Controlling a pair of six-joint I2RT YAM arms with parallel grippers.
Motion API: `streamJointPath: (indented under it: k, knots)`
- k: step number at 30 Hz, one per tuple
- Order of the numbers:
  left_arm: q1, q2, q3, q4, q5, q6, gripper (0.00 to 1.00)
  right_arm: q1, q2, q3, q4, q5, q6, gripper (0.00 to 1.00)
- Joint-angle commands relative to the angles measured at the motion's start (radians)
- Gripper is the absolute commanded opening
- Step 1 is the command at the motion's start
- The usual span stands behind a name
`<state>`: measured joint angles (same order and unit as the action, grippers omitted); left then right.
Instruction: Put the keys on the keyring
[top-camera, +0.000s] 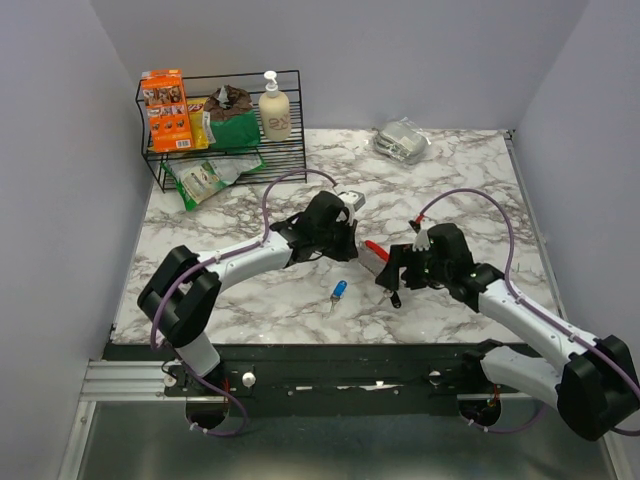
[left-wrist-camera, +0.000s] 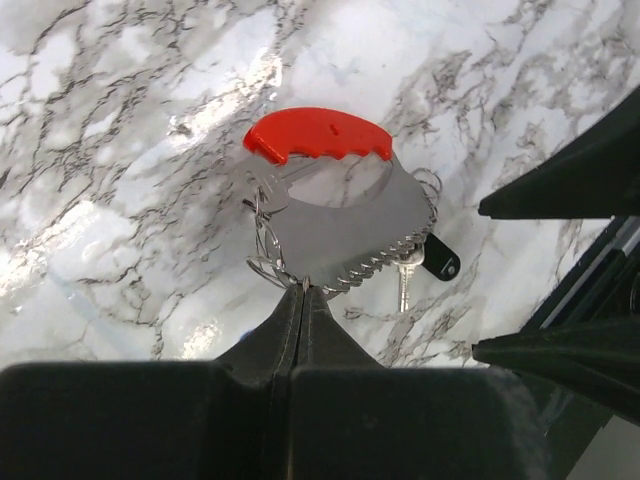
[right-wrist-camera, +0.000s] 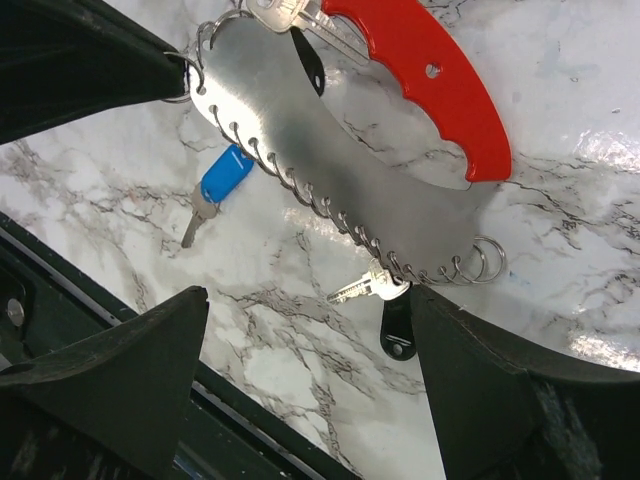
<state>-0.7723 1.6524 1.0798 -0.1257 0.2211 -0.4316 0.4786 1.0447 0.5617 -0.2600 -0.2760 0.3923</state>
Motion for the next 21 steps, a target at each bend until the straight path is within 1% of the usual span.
streamJointPath:
  k: [1, 7, 13, 16, 17, 18, 20, 21]
  knots:
    - [-0.022, 0.021, 0.048, -0.048, 0.110, 0.125, 0.00, 0.006, -0.034, 0.020, -0.039, 0.018, -0.007, 0.90]
    - [-0.056, 0.087, 0.080, -0.081, 0.175, 0.182, 0.00, 0.006, -0.022, 0.024, -0.041, 0.058, -0.010, 0.90]
    - [-0.058, 0.113, 0.080, -0.097, 0.141, 0.188, 0.00, 0.008, 0.063, 0.040, -0.004, 0.161, 0.020, 0.90]
    - [-0.058, 0.125, 0.086, -0.118, 0.123, 0.203, 0.00, 0.006, 0.116, 0.069, 0.016, 0.205, 0.028, 0.85]
    - [-0.058, 0.127, 0.086, -0.120, 0.118, 0.205, 0.00, 0.006, 0.129, 0.078, 0.021, 0.228, 0.029, 0.81]
    - [-0.059, 0.127, 0.085, -0.121, 0.118, 0.206, 0.00, 0.005, 0.155, 0.096, 0.031, 0.238, 0.033, 0.76]
    - [-0.058, 0.124, 0.078, -0.120, 0.119, 0.205, 0.00, 0.006, 0.182, 0.121, 0.038, 0.264, 0.028, 0.69]
    - [-0.058, 0.121, 0.074, -0.117, 0.119, 0.203, 0.00, 0.006, 0.217, 0.133, 0.044, 0.268, 0.025, 0.59]
